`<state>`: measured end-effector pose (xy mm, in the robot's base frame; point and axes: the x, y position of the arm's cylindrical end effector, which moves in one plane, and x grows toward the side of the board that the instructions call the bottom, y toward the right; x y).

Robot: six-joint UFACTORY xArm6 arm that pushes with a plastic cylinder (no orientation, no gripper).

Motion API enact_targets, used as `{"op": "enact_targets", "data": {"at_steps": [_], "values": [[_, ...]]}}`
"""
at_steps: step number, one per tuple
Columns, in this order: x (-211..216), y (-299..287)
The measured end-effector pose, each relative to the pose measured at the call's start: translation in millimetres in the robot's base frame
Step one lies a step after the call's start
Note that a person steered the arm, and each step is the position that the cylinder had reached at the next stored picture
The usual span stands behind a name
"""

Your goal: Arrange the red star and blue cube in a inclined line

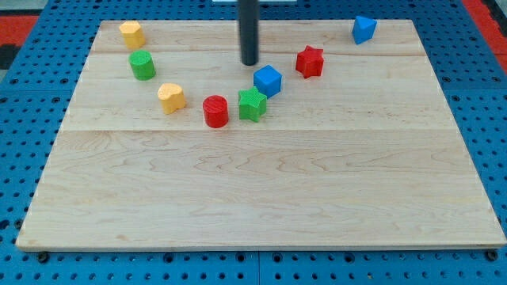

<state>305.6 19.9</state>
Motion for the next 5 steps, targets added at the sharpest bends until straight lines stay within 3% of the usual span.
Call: {"op": "enact_targets", "data": {"at_steps": [1,2,3,4,5], "values": [[8.8,33.7],[5.3,12.8],[-4.4,60.6],[-22.2,28.9],[-32.7,-70.9]]}}
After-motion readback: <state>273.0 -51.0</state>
